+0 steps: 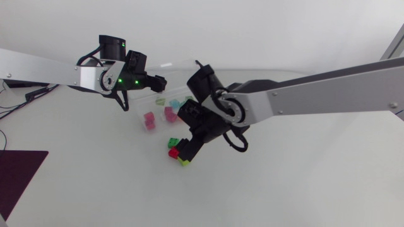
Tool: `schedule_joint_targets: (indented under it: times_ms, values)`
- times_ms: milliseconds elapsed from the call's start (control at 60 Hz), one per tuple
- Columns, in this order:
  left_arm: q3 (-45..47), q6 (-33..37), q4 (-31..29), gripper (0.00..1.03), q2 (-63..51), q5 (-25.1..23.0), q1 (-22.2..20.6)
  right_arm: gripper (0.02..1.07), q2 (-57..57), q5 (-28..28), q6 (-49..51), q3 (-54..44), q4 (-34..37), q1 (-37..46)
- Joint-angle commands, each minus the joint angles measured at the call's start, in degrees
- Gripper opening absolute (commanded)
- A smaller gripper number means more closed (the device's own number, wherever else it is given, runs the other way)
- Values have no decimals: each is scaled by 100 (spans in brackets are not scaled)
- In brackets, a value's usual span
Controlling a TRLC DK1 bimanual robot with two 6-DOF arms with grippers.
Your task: Pick up the duplo bricks and place them in the container
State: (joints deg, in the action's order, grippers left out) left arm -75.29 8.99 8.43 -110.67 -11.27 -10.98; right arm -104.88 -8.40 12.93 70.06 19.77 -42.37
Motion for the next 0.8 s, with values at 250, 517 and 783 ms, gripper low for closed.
schedule_joint_targets:
  times_ms: [250,517,783]
  values:
    - [515,357,-887,99,1004,11,96,92,-1008,146,-229,1132,1170,-87]
    - [849,463,-860,99,1848,-42,219,92,-1518,199,-414,1827,1785,-114]
    - [1526,498,-869,99,2955,-42,175,87,-1781,304,-502,1985,2040,-210]
